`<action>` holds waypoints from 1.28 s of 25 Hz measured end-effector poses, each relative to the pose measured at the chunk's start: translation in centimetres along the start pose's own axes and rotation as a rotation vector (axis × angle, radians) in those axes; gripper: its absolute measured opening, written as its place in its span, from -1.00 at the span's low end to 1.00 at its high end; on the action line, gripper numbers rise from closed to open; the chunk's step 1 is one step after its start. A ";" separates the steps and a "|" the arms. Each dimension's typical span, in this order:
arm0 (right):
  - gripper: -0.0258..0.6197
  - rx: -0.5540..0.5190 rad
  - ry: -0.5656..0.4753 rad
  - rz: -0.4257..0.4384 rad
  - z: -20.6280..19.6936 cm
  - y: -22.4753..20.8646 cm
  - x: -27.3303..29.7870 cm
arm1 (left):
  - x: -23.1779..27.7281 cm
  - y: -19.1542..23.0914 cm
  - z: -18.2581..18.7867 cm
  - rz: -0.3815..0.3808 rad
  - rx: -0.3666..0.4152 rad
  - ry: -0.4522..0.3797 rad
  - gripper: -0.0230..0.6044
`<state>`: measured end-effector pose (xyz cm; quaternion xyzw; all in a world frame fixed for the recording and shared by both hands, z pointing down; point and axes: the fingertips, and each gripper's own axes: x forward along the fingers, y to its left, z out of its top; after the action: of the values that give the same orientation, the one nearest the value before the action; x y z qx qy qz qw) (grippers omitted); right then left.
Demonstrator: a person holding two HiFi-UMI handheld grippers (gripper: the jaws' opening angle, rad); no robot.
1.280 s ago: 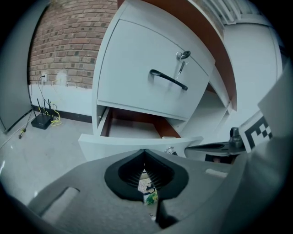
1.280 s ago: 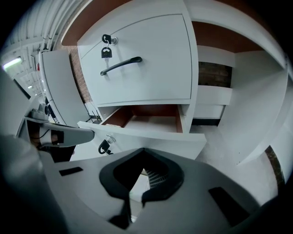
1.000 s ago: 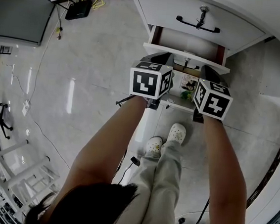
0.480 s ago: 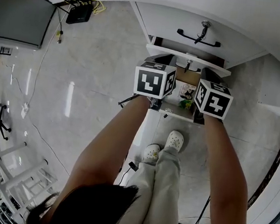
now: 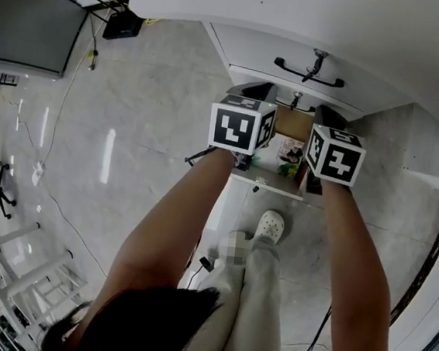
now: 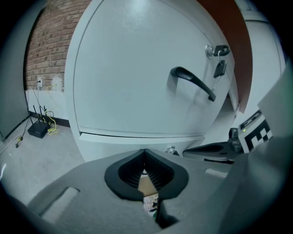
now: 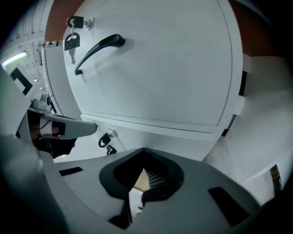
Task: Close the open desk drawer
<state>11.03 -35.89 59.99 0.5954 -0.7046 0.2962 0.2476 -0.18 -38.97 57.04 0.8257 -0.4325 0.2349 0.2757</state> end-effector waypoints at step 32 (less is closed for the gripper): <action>-0.89 -0.032 -0.061 0.059 0.0 1.2 -3.0 | -1.8 -1.4 -0.3 -0.063 -0.019 -0.059 -0.91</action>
<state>10.32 -33.70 57.75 0.5792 -0.7338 0.2735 0.2265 0.01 -37.08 55.77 0.8428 -0.4163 0.1978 0.2780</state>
